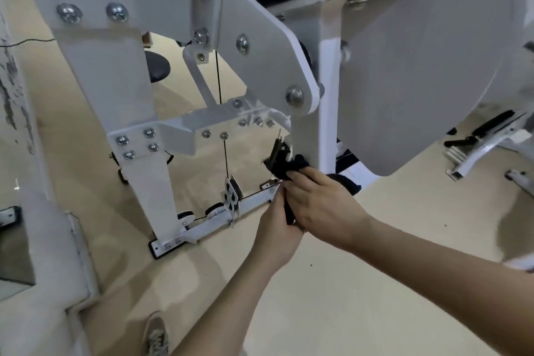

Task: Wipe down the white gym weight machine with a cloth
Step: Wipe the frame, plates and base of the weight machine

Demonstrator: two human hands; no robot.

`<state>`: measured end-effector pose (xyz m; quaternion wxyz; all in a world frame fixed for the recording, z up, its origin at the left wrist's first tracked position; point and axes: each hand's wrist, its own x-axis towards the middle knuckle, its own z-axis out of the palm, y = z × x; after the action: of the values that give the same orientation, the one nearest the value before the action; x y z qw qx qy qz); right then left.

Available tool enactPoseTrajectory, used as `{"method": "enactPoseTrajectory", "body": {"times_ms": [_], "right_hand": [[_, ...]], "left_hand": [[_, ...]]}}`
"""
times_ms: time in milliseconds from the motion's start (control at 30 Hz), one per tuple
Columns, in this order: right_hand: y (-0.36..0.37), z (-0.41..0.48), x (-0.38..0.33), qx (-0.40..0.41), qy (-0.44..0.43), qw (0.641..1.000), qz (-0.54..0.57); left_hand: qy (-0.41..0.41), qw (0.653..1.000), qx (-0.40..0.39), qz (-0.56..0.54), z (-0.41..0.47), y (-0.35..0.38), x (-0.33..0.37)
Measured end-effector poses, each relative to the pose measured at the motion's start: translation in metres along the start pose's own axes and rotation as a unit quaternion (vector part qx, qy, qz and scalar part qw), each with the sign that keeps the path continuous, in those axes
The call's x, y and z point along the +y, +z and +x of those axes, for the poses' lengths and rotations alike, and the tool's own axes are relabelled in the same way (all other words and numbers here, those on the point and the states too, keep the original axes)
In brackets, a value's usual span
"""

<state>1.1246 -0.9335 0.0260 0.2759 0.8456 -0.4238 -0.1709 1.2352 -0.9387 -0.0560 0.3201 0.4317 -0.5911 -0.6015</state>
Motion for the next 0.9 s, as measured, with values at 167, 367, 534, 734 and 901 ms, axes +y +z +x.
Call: {"method": "enactPoseTrajectory", "body": {"times_ms": [167,367,534,734,901], "right_hand": [[0.019,-0.035,-0.022,0.158,0.117,0.961,0.197],[0.054,-0.067,-0.056,0.268,0.358,0.824,0.347],[0.068,-0.064,-0.043,0.221,0.475,0.745,0.413],[0.045,-0.056,-0.090,0.253,0.519,0.688,0.439],[0.017,-0.024,-0.109,0.197,0.476,0.695,0.502]], "left_hand": [[0.053,0.994,0.091,0.023,-0.023,-0.002,-0.007],[0.301,0.897,0.140,0.292,-0.023,0.007,0.014],[0.351,0.766,0.080,0.533,-0.005,0.022,0.031],[0.261,0.888,0.040,0.375,-0.015,0.005,0.015],[0.155,0.932,0.071,0.321,-0.019,-0.042,0.002]]}}
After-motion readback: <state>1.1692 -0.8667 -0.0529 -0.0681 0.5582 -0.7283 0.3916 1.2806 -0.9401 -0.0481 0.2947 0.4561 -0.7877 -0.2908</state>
